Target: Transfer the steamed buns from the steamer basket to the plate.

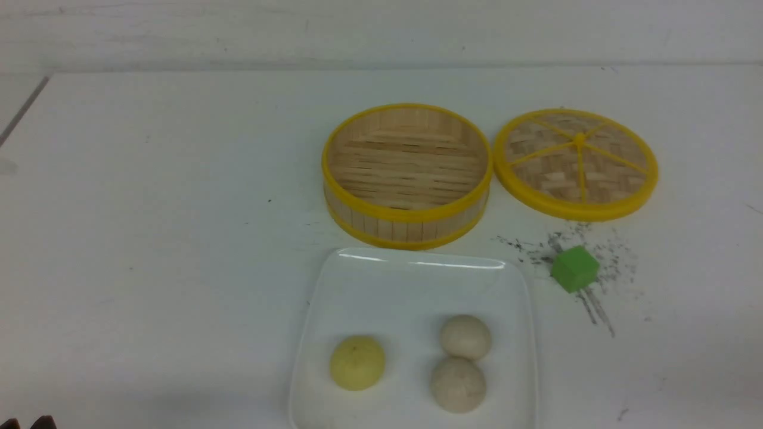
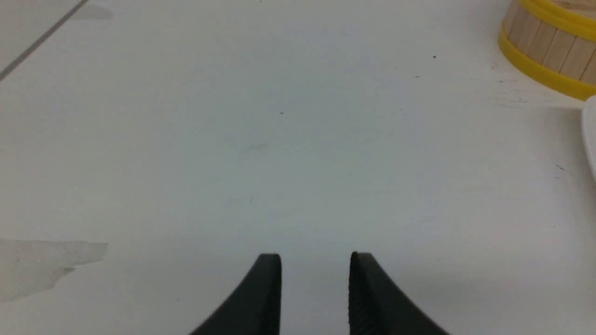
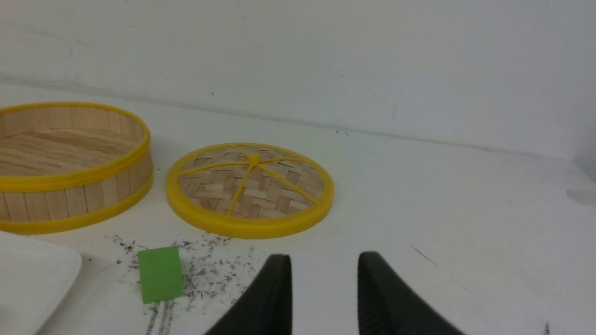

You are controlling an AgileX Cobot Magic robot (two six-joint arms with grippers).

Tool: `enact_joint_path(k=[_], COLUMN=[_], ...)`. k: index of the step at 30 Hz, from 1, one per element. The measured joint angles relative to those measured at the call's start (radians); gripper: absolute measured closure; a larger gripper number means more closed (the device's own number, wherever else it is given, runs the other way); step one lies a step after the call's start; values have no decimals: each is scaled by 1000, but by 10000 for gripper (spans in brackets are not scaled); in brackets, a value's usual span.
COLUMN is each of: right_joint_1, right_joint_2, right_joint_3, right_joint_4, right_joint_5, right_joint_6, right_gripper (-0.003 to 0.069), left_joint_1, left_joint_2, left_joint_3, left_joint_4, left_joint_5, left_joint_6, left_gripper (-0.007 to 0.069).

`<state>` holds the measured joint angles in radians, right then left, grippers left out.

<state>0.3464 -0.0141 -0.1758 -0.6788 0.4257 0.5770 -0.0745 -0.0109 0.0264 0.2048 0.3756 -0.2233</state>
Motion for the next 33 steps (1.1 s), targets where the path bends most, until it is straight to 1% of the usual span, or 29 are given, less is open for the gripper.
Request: enact_joint_path(k=[33], right_joint_1=[0], right_joint_2=[0], right_joint_3=[0], right_joint_4=[-2], right_joint_5=[0], right_joint_6=[0], right_gripper=[420], left_joint_1=[0], left_joint_2=[0], left_joint_3=[-1], left_joint_4=[-4], left_joint_5=[5], left_joint_6=[-4], left_gripper=[384])
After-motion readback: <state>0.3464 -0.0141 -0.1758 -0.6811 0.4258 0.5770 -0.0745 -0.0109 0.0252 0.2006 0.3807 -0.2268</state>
